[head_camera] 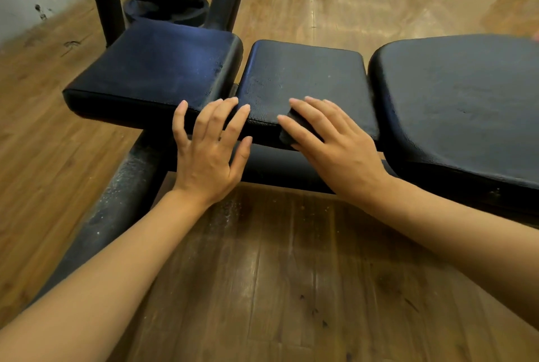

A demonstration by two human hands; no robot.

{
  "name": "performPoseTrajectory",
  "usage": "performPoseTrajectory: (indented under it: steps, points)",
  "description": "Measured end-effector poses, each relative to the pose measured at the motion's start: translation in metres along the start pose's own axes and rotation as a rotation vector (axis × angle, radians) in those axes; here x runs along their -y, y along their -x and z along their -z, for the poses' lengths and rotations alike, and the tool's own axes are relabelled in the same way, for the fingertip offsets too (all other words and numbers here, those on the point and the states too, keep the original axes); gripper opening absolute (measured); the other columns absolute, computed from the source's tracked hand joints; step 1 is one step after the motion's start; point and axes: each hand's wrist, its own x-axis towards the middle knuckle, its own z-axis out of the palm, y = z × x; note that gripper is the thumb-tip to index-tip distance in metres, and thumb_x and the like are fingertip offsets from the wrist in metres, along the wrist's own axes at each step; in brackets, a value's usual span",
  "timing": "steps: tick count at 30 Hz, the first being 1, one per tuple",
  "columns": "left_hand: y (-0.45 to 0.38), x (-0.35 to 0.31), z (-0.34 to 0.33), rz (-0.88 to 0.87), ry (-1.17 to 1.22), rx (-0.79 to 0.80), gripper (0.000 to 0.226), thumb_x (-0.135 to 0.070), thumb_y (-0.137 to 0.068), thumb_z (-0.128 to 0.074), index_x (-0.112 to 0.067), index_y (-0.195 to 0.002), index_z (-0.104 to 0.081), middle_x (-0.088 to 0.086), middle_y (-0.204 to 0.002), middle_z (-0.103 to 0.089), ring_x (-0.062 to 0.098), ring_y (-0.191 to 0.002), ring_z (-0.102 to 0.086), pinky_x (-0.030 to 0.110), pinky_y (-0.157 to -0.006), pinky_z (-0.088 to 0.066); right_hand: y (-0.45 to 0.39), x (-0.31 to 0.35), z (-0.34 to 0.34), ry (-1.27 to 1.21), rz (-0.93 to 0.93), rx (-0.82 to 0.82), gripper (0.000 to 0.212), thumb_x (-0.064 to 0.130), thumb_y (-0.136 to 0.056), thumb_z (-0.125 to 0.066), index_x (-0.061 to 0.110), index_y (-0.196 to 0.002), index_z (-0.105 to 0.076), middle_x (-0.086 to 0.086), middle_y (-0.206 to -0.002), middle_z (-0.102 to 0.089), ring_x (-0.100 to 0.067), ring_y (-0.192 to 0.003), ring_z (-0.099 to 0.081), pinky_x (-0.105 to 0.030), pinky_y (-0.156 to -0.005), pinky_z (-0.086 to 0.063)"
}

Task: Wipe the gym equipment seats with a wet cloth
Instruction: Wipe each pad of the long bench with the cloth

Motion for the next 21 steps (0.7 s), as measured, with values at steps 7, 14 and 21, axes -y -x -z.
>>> performPoseTrajectory:
  steps: [7,14,21]
  points:
    - [-0.033,-0.050,-0.001,-0.160,0.148,-0.060,0.040,-0.030,-0.103,-0.043,-0.009,-0.136,-0.052,0.017,-0.136,-0.056,0.032,-0.125,-0.050,0.045,-0.105,-0.032,0.054,-0.050,0.070,0.065,-0.106,-0.019,0.043,0.005,-0.099,-0.061,0.010,-0.142,-0.055,-0.023,-0.144,-0.050,-0.040,-0.133,-0.048,-0.053,-0.111,-0.041]
    - [-0.054,-0.124,-0.010,-0.264,0.235,0.043,0.044,-0.030,-0.101,-0.047,-0.006,-0.138,-0.053,0.017,-0.139,-0.055,0.031,-0.128,-0.049,0.046,-0.111,-0.034,0.115,-0.069,0.091,0.172,0.020,0.070,0.044,0.002,-0.101,-0.053,0.010,-0.144,-0.053,-0.021,-0.150,-0.045,-0.041,-0.135,-0.047,-0.055,-0.112,-0.038]
    - [-0.051,-0.168,-0.005,-0.100,0.240,0.212,0.050,-0.031,-0.102,-0.041,-0.008,-0.145,-0.045,0.014,-0.148,-0.047,0.030,-0.139,-0.040,0.047,-0.120,-0.022,0.163,-0.074,0.099,0.210,-0.030,0.044,0.044,0.004,-0.105,-0.040,0.009,-0.149,-0.044,-0.015,-0.156,-0.035,-0.038,-0.143,-0.036,-0.049,-0.122,-0.023]
